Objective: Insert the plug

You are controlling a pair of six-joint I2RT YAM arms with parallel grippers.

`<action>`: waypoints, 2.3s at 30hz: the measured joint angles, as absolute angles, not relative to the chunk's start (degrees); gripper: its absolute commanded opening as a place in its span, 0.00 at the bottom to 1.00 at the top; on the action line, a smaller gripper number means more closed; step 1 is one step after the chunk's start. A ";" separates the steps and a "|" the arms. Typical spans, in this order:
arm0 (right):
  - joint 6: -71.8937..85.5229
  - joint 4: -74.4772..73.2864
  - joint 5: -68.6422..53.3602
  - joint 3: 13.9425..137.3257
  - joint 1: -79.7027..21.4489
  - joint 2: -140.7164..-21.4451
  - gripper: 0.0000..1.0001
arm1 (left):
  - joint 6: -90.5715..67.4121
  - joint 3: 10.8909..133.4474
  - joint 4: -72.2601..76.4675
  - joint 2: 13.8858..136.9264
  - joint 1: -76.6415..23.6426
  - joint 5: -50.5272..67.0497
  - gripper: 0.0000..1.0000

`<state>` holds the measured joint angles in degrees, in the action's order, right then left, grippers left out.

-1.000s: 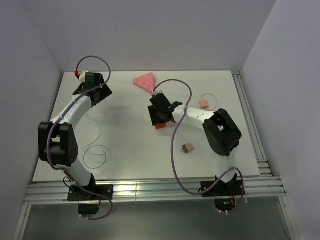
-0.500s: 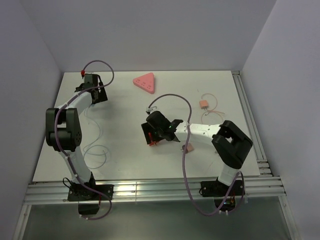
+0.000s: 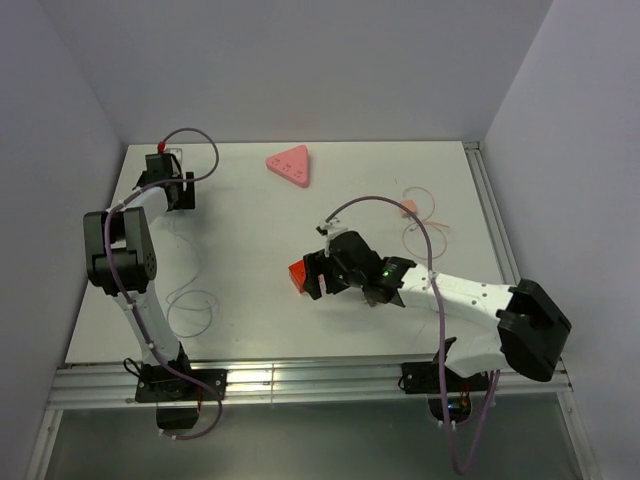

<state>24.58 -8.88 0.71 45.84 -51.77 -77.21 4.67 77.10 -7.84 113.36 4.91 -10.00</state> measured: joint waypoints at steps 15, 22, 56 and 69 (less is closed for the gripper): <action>23.33 -6.94 -1.61 39.64 -51.77 -64.27 0.84 | 13.43 81.76 -7.40 119.72 6.17 -0.89 0.75; 23.11 -6.90 -1.54 38.96 -51.77 -62.43 0.84 | 13.85 85.60 -8.10 122.43 6.17 -0.67 0.73; 31.35 -11.97 -2.20 54.52 -52.95 -65.73 0.73 | -55.68 66.11 -19.29 74.59 6.00 15.73 0.00; 27.66 -1.37 -4.10 59.42 -74.28 -74.76 0.72 | -69.52 62.70 -36.05 58.22 -3.01 13.67 0.00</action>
